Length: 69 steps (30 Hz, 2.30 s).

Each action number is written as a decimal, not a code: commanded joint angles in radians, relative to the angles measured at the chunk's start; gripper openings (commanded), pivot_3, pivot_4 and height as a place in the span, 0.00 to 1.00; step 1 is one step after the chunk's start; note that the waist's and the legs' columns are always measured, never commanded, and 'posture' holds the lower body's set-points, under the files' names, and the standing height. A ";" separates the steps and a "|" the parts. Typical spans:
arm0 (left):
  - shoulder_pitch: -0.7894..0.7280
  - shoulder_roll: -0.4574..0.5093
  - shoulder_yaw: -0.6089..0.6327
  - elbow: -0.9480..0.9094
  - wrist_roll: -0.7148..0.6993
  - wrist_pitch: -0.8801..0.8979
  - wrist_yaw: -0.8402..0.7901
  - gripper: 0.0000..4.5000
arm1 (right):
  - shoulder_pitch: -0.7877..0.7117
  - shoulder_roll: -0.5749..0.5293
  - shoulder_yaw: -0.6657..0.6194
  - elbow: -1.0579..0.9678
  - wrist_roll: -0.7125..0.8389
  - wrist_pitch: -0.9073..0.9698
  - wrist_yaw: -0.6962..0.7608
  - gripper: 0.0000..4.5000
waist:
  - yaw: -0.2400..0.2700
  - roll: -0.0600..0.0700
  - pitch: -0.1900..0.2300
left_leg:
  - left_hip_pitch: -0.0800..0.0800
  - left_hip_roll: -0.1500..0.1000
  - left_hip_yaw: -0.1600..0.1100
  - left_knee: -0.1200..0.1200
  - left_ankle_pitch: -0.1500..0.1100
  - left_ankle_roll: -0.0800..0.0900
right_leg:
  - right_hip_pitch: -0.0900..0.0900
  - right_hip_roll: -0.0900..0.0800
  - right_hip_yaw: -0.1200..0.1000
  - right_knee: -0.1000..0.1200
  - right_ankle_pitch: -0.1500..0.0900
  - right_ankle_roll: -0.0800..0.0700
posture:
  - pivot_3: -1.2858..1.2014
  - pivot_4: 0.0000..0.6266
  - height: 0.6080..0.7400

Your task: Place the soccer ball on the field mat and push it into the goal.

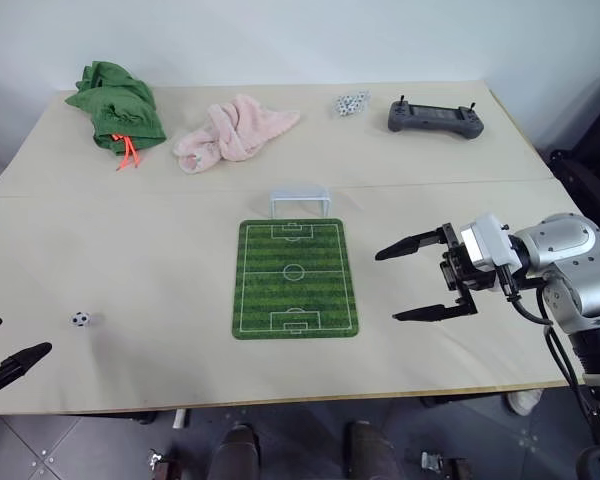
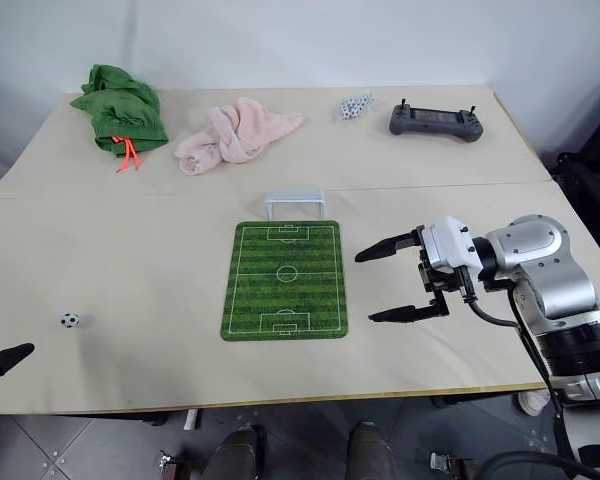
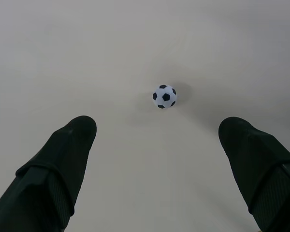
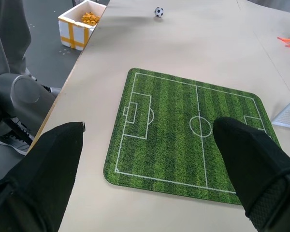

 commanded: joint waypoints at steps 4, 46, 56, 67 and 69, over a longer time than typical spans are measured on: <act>-0.056 0.005 -0.048 0.030 0.016 -0.025 0.035 1.00 | -0.010 0.004 -0.049 -0.023 0.007 0.002 0.051 1.00 | 0.001 0.000 0.000 | 0.000 0.000 0.000 0.000 0.000 0.000 | 0.000 0.000 0.000 0.000 0.000 0.000 | 0.52 0.24 1.00; -0.387 -0.004 -0.387 0.371 0.094 -0.147 0.126 1.00 | 0.061 0.043 -0.123 -0.162 0.008 0.121 -0.036 1.00 | 0.005 0.000 0.000 | 0.000 0.000 0.000 0.001 0.000 0.000 | 0.000 0.000 0.000 0.007 0.000 0.000 | 0.52 0.24 1.00; -0.381 -0.007 -0.398 0.347 0.082 -0.134 0.117 0.66 | 0.060 0.048 -0.127 -0.162 0.003 0.121 -0.049 1.00 | 0.004 0.000 0.000 | 0.001 0.000 0.000 0.001 0.000 0.000 | 0.000 0.000 0.000 0.007 0.000 0.000 | 0.52 0.24 1.00; -0.373 -0.005 -0.392 0.337 0.076 -0.128 0.122 0.19 | 0.054 0.054 -0.128 -0.161 0.001 0.126 -0.050 1.00 | 0.002 0.000 0.000 | 0.001 0.000 0.000 0.001 0.001 0.000 | 0.000 0.000 0.000 0.007 0.000 0.000 | 0.52 0.24 1.00; -0.370 -0.007 -0.394 0.331 0.077 -0.126 0.125 0.19 | 0.055 0.052 -0.129 -0.161 0.002 0.126 -0.048 1.00 | 0.002 0.000 0.000 | 0.001 0.000 0.000 0.001 0.001 0.000 | 0.000 0.000 0.000 0.007 0.000 0.000 | 0.52 0.24 1.00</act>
